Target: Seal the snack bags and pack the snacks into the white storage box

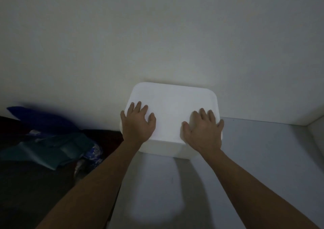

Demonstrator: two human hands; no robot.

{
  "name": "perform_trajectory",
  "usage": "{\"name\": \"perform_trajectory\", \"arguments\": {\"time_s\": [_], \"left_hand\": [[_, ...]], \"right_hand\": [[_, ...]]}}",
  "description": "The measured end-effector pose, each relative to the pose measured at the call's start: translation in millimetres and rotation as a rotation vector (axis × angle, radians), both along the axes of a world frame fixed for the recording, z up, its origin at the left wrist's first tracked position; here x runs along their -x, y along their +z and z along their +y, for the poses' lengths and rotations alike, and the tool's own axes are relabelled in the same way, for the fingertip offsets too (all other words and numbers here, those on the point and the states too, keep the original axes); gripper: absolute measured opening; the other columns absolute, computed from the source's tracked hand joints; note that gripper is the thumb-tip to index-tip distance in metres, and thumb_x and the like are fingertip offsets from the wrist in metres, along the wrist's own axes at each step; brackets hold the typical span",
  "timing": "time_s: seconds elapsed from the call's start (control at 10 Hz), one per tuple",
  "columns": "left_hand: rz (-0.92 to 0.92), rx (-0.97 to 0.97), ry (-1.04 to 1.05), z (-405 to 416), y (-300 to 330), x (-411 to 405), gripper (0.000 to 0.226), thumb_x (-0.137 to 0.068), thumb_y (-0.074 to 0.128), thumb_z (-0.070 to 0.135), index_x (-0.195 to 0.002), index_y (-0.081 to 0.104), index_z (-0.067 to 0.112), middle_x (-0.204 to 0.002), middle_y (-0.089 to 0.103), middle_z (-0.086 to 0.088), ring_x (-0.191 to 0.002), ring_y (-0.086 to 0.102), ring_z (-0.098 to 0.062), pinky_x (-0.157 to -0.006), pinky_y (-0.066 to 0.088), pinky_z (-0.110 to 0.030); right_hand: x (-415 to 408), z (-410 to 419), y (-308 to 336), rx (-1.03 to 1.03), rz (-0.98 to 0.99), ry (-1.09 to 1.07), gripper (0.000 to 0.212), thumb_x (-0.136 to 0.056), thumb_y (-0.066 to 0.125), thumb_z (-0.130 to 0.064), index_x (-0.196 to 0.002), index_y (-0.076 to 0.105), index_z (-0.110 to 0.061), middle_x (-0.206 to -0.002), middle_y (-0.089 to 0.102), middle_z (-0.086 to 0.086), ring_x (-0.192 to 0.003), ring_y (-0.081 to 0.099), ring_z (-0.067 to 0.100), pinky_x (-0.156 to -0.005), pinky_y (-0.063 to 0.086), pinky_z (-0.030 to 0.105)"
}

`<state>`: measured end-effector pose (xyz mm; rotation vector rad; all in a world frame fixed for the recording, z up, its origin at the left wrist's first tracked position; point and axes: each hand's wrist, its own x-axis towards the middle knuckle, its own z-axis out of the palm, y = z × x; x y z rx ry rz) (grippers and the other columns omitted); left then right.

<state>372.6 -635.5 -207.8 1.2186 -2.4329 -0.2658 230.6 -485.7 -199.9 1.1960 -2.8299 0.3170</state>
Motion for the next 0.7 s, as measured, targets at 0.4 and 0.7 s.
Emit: {"name": "perform_trajectory", "arguments": {"time_s": [0.4,0.7], "left_hand": [[-0.149,0.055,-0.127,77,6,-32,0.057,-0.087,0.034,0.045,-0.113,0.068,0.007,-0.131,0.060,-0.016,-0.125,0.052,-0.036,-0.105,0.034,-0.060],[-0.123,-0.057,-0.180,219,-27,-103,0.068,-0.087,0.026,0.053,-0.129,0.058,0.010,-0.143,0.049,-0.012,-0.134,0.044,-0.031,-0.111,0.031,-0.055]], "right_hand": [[-11,92,0,0.052,-0.085,0.205,0.063,-0.091,0.018,-0.055,-0.130,0.046,-0.014,-0.145,0.040,0.011,-0.139,0.030,0.032,-0.105,0.032,0.054],[-67,257,-42,0.131,-0.321,0.094,0.059,-0.094,0.044,-0.045,-0.143,0.041,-0.012,-0.152,0.035,0.010,-0.140,0.034,0.026,-0.113,0.029,0.036]]}}
